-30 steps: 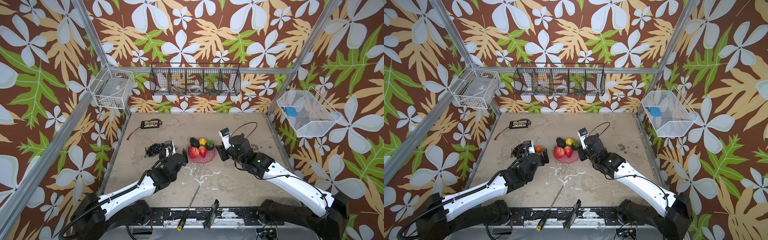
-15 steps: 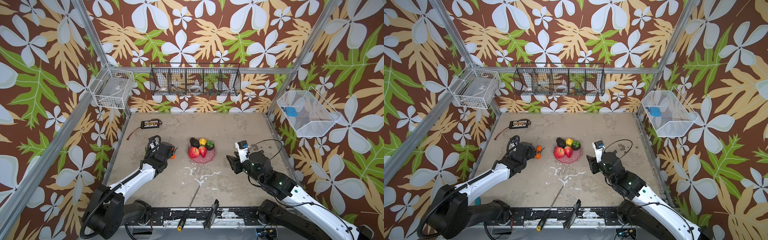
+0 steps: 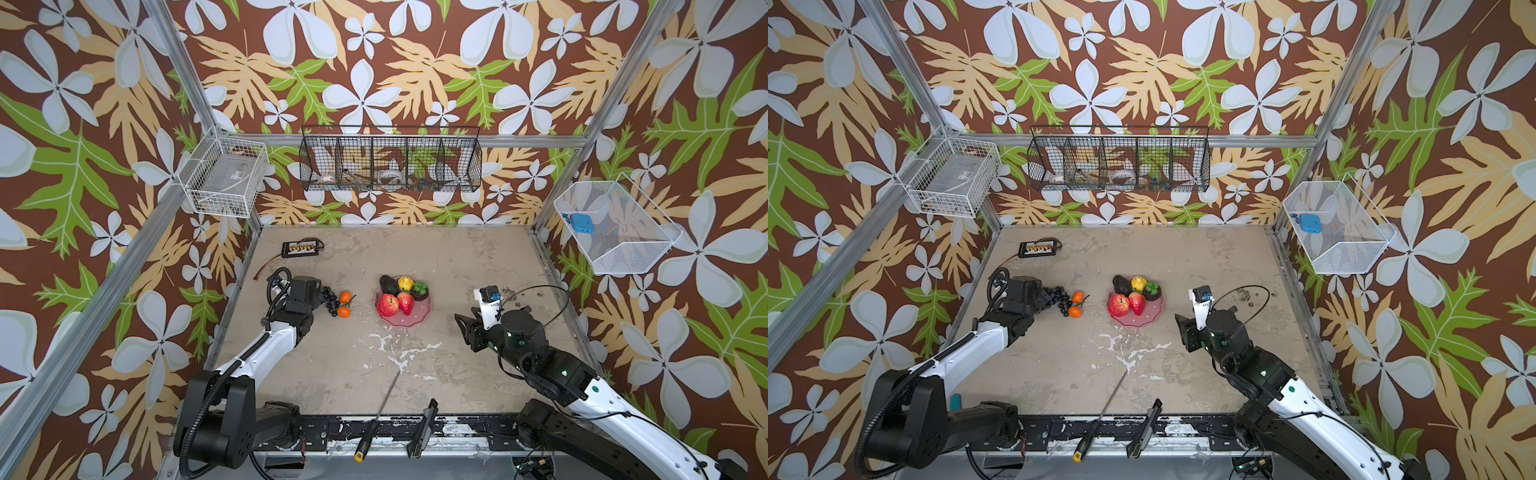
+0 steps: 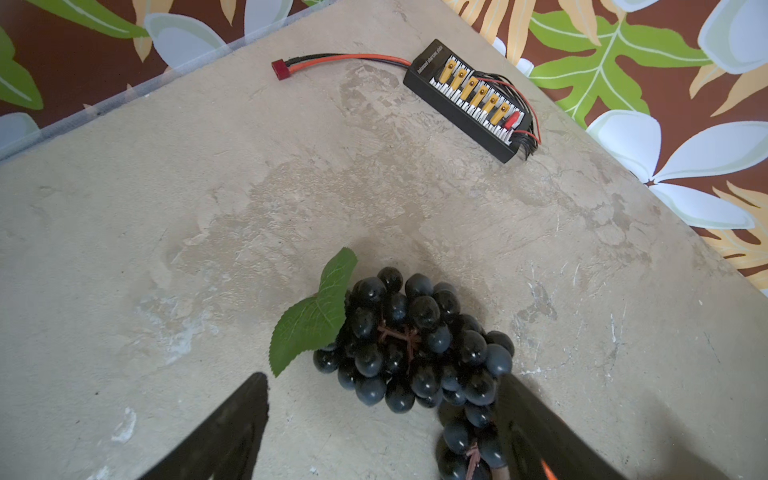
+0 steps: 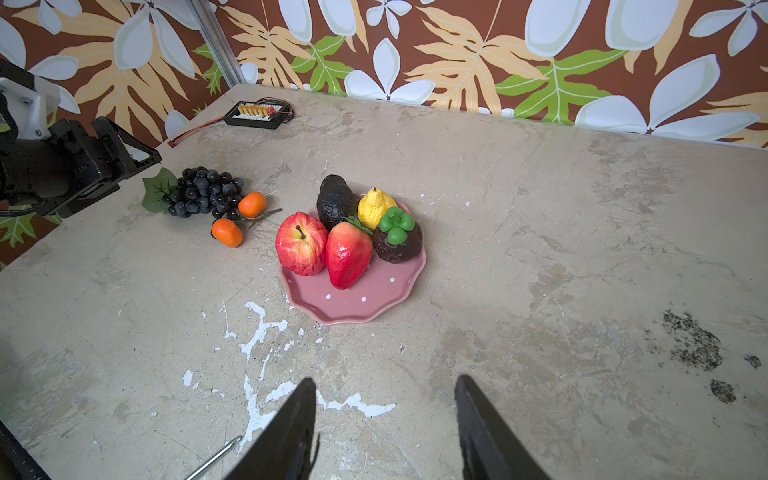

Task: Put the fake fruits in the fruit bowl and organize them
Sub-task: 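Reach the left gripper toward the black grapes while the right arm withdraws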

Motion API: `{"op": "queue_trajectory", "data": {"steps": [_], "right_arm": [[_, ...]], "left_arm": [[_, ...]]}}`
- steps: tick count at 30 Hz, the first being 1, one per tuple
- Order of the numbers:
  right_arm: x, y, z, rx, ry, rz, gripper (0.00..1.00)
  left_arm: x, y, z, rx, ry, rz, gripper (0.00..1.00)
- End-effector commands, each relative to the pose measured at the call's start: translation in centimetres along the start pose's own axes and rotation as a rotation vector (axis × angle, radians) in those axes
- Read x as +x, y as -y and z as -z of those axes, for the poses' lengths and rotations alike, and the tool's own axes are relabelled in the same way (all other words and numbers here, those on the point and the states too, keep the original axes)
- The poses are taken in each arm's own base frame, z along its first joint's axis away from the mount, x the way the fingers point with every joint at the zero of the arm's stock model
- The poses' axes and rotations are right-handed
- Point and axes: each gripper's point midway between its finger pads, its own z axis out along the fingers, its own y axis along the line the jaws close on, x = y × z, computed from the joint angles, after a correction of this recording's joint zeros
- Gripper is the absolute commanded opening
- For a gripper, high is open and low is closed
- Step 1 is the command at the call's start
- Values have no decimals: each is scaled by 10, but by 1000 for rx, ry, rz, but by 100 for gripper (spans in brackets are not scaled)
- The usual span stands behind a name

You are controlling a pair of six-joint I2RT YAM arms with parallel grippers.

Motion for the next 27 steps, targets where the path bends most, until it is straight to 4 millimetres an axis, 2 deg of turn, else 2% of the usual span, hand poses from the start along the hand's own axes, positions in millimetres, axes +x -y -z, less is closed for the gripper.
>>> {"op": "queue_trajectory", "data": {"steps": [1,5,8,11,18,20,27], "right_arm": [[-4,0,0,2,17,-8,54],[-3,0,0,5,15,-7,54],[-3,1,-1,7,13,-7,54],[-2,1,-2,10,9,-5,54],[0,1,-4,13,-1,-3,54],[1,1,-5,14,-4,-3,54],[3,1,-6,14,-13,-1,54]], "left_arm": [[0,6,-4,17,-6,13,85],[6,2,-12,1,-30,13,83],[13,-7,-22,9,-70,48,76],[19,-15,-30,-10,-90,56,74],[18,-28,-44,-5,-105,118,62],[17,-30,-48,1,-118,139,56],[15,-18,-52,77,-155,199,54]]}}
